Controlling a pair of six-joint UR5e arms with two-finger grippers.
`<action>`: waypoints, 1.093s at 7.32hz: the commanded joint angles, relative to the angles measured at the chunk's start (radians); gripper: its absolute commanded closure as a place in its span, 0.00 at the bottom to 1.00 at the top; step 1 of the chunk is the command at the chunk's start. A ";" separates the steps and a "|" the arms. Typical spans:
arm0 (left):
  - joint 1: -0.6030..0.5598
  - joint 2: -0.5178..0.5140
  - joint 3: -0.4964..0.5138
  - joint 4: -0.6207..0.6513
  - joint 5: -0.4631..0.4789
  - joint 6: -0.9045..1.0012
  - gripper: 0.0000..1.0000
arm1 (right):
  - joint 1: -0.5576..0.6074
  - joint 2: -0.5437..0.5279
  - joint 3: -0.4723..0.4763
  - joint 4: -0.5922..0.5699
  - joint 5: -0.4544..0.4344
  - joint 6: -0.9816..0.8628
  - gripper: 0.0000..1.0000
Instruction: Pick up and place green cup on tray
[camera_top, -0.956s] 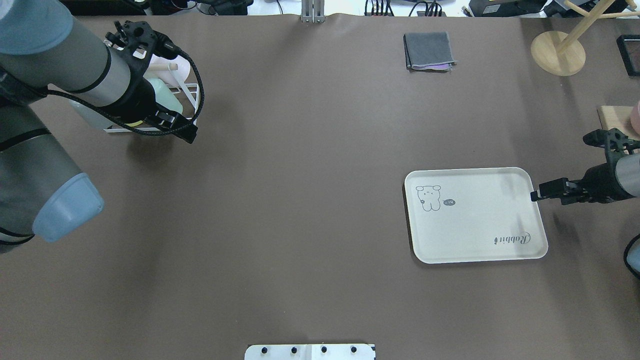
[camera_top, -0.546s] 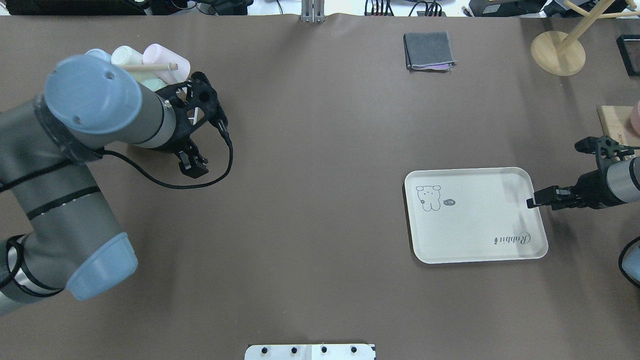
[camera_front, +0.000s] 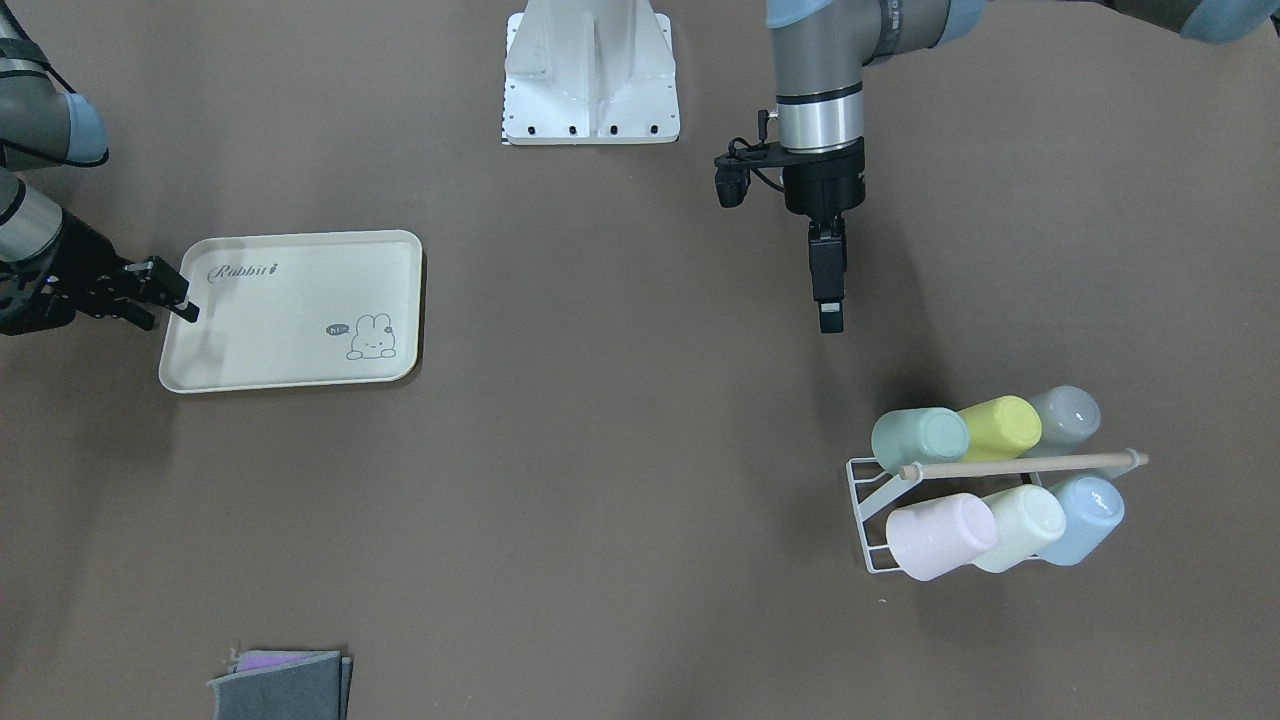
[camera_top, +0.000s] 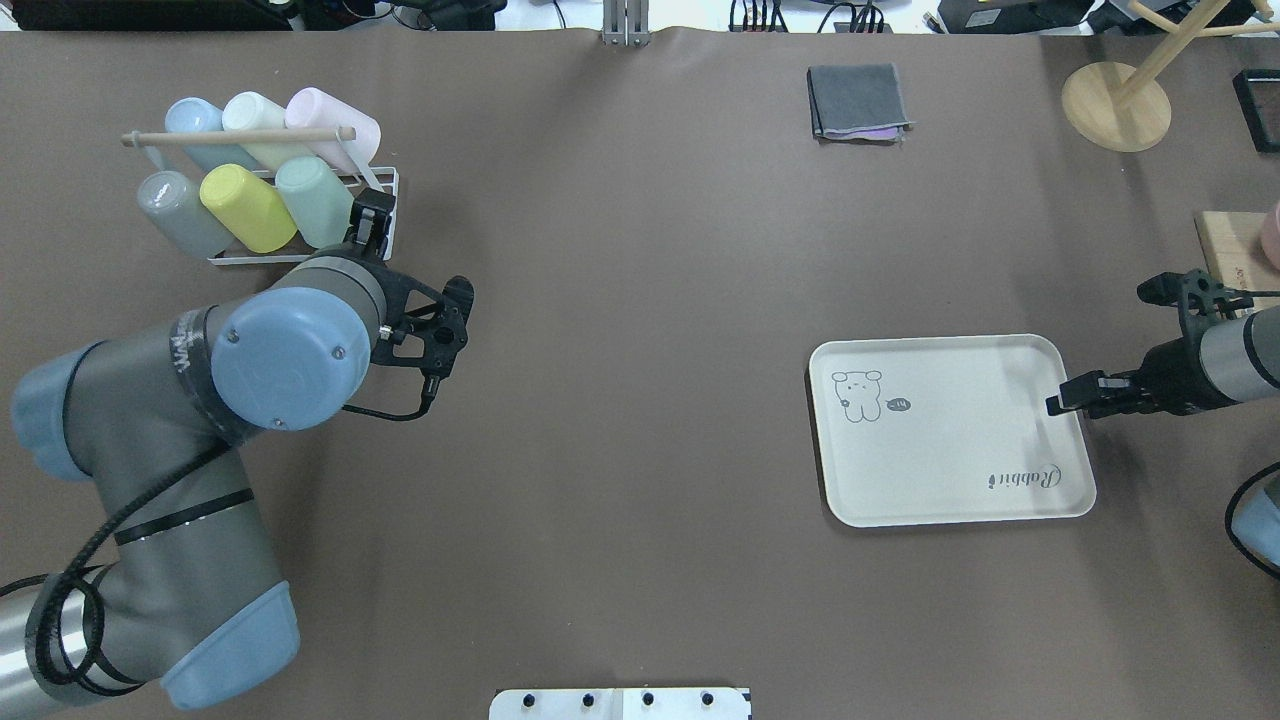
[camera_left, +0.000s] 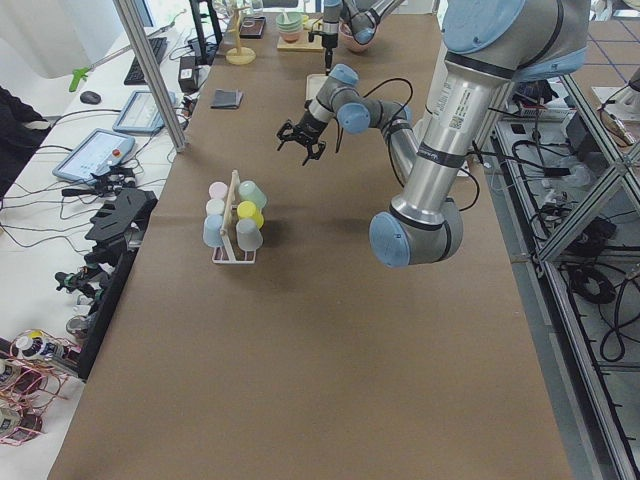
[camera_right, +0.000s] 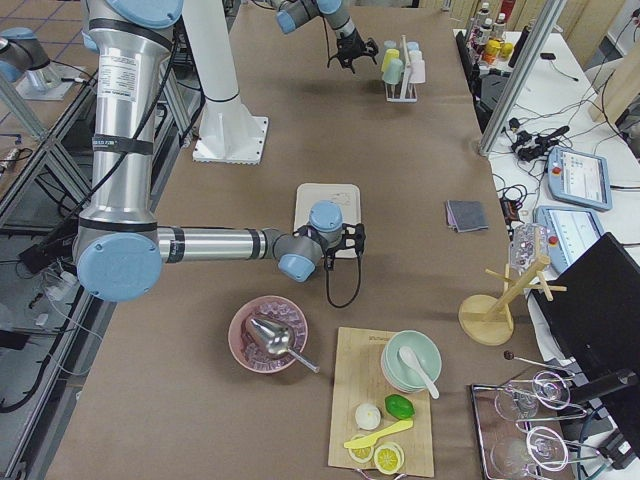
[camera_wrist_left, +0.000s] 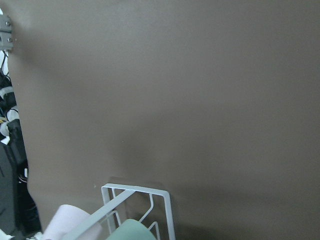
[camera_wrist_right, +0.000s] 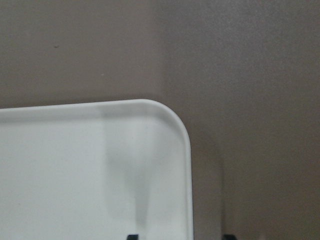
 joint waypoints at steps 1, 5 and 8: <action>0.041 0.028 0.021 -0.005 0.266 0.248 0.01 | 0.000 0.001 -0.002 0.000 0.001 -0.001 0.49; 0.124 0.085 0.139 -0.003 0.492 0.307 0.01 | -0.002 0.001 -0.002 -0.005 -0.001 0.001 0.49; 0.124 0.084 0.190 -0.008 0.607 0.448 0.01 | -0.006 0.001 -0.003 -0.008 -0.001 0.001 0.51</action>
